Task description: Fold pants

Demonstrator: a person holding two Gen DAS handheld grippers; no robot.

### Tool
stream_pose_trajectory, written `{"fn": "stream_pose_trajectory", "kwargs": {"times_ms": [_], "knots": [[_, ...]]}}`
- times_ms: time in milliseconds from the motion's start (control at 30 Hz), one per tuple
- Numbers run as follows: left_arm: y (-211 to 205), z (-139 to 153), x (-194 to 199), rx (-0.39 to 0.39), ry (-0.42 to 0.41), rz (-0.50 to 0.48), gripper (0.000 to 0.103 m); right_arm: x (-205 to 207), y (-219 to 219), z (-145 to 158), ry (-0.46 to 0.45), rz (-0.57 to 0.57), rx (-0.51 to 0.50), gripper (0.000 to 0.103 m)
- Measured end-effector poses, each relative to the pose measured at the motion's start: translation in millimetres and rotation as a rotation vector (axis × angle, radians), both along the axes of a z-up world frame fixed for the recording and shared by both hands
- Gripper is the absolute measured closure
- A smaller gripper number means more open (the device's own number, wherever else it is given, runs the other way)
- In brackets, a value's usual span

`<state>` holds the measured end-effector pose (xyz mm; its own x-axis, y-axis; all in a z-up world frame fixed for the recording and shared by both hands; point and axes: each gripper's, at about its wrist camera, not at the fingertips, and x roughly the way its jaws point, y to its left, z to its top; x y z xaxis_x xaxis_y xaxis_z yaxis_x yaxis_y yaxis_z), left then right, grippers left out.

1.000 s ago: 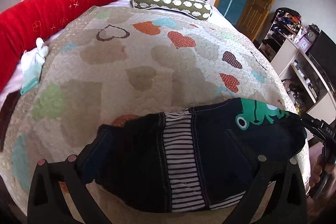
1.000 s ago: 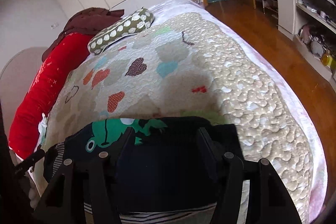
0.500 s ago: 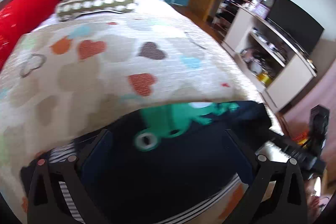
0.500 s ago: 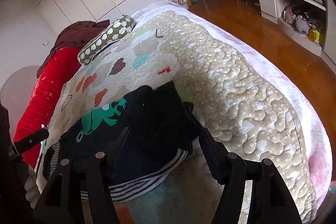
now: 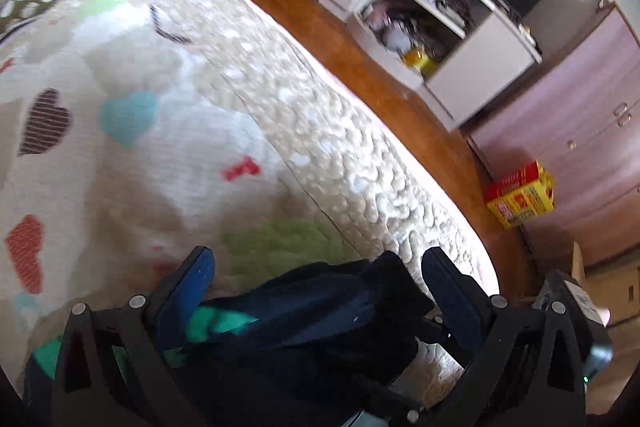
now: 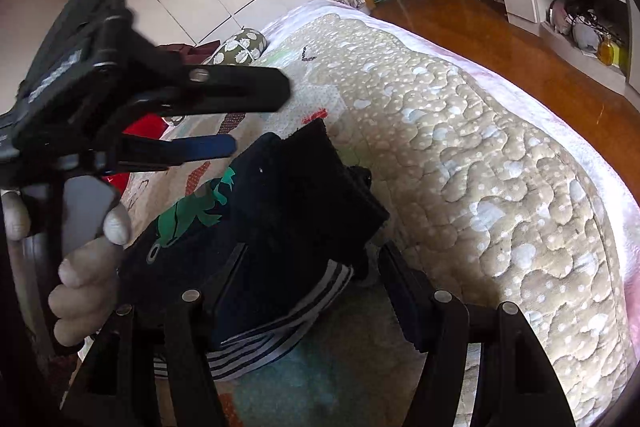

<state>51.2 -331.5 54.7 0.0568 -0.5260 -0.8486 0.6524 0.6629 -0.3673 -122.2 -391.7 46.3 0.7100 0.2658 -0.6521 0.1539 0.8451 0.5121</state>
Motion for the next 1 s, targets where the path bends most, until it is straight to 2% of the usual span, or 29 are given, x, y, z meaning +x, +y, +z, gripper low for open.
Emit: {"fn": "stream_pose_trajectory", "kwargs": {"times_ms": [33,67,100,133,167,200,300,433,533,567,600,667,733,800,867,933,967,1000], "knots": [[-6,-7,-2,0.003,0.027,-0.027,0.007,-1,0,0,-0.006,0.003,-0.004,0.035],[-9,-11,-5,0.006,0.045,-0.047,0.029,-1,0,-1,-0.014,0.006,-0.005,0.045],[-12,-16,-7,0.014,0.073,-0.066,0.069,-1,0,-1,-0.022,0.012,-0.002,0.068],[-12,-18,-9,0.027,0.088,-0.067,0.079,1,0,-2,-0.020,0.025,0.003,0.078],[-10,-18,-10,0.036,0.073,-0.054,0.082,3,0,-2,-0.017,0.037,0.013,0.084],[-5,-14,-12,0.016,0.062,-0.050,0.083,3,0,0,-0.023,0.042,0.023,0.085],[19,8,-15,-0.041,0.036,-0.007,0.084,1,4,15,-0.057,0.066,0.017,0.086],[63,38,-19,-0.085,-0.054,0.071,0.083,3,26,40,-0.107,0.127,-0.018,0.086],[105,42,-20,-0.104,-0.083,0.172,0.074,10,56,53,-0.126,0.196,-0.059,0.083],[124,40,-21,-0.113,-0.073,0.214,0.069,11,67,54,-0.126,0.220,-0.070,0.076],[138,37,-21,-0.120,-0.062,0.245,0.067,15,80,53,-0.118,0.257,-0.073,0.059],[170,33,-25,-0.127,-0.047,0.319,0.066,19,103,47,-0.100,0.328,-0.043,0.044],[208,35,-35,-0.133,-0.057,0.386,0.063,22,120,42,-0.058,0.383,-0.029,0.044],[241,40,-47,-0.128,-0.093,0.451,0.047,19,128,46,-0.043,0.430,-0.019,0.044],[274,44,-60,-0.133,-0.136,0.522,0.044,12,125,58,-0.057,0.437,-0.019,0.044],[301,41,-69,-0.137,-0.142,0.574,0.044,8,116,65,-0.061,0.404,-0.020,0.044],[311,38,-71,-0.130,-0.142,0.602,0.044,7,110,68,-0.058,0.376,-0.029,0.049],[318,35,-74,-0.125,-0.142,0.622,0.044,10,107,71,-0.047,0.347,-0.048,0.073]]}}
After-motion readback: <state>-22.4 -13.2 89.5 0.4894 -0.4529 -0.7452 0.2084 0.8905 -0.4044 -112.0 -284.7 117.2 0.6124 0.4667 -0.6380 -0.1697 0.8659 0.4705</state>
